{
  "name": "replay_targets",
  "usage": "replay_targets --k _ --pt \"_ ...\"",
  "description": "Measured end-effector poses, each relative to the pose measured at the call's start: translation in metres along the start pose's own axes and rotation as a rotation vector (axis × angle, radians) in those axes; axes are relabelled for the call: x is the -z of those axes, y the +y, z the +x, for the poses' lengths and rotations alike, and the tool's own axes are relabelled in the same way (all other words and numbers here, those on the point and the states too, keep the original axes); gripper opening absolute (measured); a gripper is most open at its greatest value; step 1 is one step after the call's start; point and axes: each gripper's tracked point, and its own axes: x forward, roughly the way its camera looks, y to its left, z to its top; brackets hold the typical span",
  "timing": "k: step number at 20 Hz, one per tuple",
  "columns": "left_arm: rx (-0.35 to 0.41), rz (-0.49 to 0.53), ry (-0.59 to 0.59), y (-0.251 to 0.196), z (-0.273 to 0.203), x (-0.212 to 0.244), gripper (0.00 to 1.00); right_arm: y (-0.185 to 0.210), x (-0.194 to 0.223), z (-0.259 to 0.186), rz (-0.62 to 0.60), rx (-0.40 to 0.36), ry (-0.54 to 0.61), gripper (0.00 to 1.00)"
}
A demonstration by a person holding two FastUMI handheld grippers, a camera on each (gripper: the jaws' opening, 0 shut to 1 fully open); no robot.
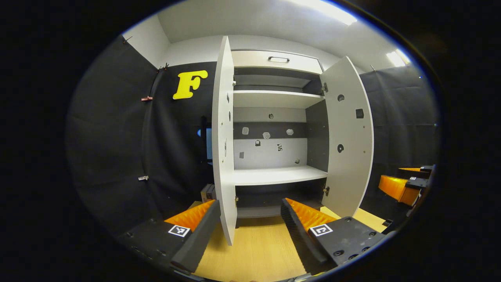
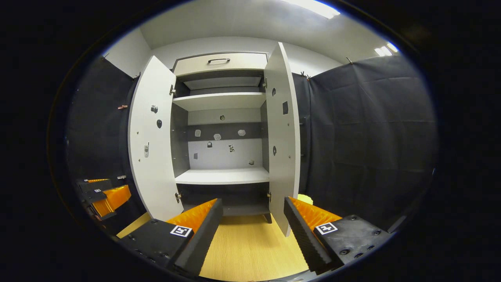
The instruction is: Open the right door of the double-door shoe cabinet with the right hand, and open the left door with the left hand.
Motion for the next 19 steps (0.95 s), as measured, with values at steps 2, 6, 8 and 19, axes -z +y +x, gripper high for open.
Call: replay_targets --k 2,6,8,19 --pt "-0.008 0.014 0.004 0.003 -0.003 0.003 0.95 0.0 0.001 0.0 0.01 -0.004 0.005 0.98" --pt "-0.01 0.012 0.017 0.0 -0.009 0.005 0.95 0.0 -0.002 0.002 0.015 -0.017 0.005 0.98" --pt "-0.013 0.008 0.018 -0.002 -0.01 0.001 0.95 0.0 -0.002 0.007 0.011 -0.027 0.006 0.98" --pt "-0.074 -0.016 0.025 -0.003 -0.018 0.005 0.95 0.0 0.005 0.015 0.014 -0.099 0.031 0.98"
